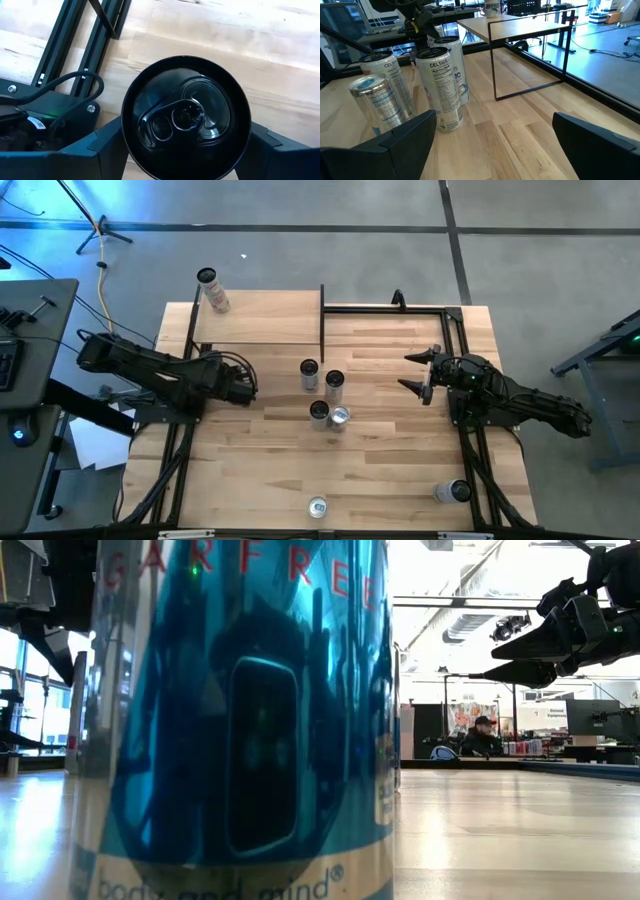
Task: Place canned beverage on shelf
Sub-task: Put the white pink soda can on the shelf aligned with the other white pink soda can
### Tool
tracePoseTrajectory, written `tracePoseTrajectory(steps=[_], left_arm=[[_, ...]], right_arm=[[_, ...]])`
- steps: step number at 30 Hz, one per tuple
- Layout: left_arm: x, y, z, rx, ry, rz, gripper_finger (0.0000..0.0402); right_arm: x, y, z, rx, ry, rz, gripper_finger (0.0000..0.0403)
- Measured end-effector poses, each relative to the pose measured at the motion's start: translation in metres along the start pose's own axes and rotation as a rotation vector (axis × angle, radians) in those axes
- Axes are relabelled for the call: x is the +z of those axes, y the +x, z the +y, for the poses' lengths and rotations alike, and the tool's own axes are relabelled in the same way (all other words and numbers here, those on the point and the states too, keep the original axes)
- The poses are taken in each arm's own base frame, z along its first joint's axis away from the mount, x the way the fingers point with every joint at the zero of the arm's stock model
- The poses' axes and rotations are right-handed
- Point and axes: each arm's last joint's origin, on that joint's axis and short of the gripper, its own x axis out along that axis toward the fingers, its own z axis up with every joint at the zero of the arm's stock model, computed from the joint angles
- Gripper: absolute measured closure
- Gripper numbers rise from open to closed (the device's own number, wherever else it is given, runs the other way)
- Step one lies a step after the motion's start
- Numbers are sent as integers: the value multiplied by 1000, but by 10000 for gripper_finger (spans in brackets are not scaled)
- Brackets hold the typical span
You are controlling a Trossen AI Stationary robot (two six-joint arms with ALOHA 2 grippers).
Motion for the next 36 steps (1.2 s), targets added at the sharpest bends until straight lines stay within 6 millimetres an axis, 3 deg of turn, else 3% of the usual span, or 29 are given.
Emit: tracePoseTrajectory(steps=[16,36], left_arm=[[1,4,-2,-1,-33,-158,137],[-37,15,-13,3,-63,-311,137]], right_arm=[[0,0,0,0,0,0,16],[0,0,0,0,0,0,16]])
